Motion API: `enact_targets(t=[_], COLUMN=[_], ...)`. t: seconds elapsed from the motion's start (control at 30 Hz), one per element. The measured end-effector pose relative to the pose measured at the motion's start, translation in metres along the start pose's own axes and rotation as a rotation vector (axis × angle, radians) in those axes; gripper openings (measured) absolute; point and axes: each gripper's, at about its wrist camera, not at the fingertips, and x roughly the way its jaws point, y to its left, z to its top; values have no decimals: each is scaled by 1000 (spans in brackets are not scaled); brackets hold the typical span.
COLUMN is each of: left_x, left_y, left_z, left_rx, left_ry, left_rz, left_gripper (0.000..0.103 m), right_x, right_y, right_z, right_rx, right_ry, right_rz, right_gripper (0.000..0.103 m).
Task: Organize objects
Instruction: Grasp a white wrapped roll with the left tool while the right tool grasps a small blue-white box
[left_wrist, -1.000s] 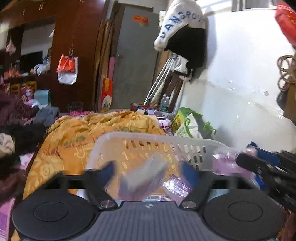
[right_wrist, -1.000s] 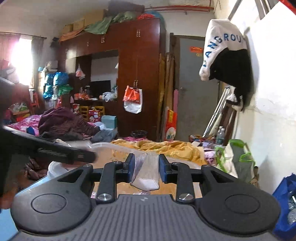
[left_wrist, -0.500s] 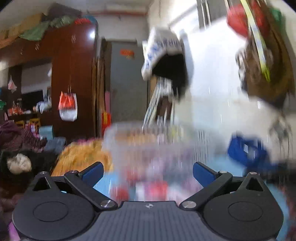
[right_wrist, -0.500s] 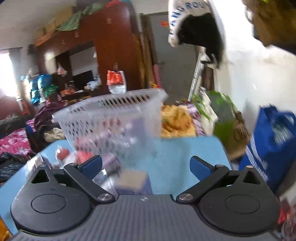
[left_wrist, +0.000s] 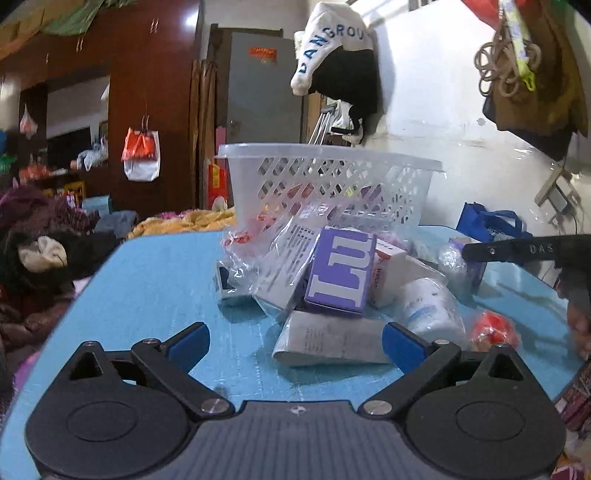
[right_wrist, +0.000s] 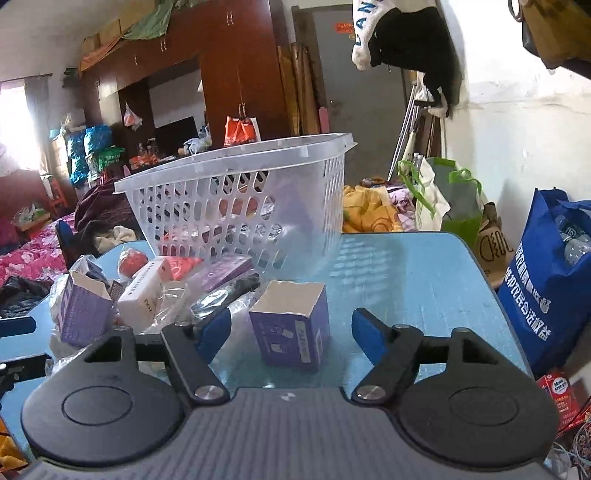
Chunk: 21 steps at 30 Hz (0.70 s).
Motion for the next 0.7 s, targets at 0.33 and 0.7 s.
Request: enact_targets(t=[0.33, 0.7], left_x=[19, -2], left_y=[-39, -23], left_z=[-6, -17], left_rx=[131, 100], left_ry=[53, -54], left_rz=[36, 22], left_gripper=[97, 82], right_x=[7, -3], right_y=[7, 8], right_z=[2, -4], right_rx=[-39, -44], right_ry=[15, -48], right_rz=[20, 6], right_gripper=[75, 44])
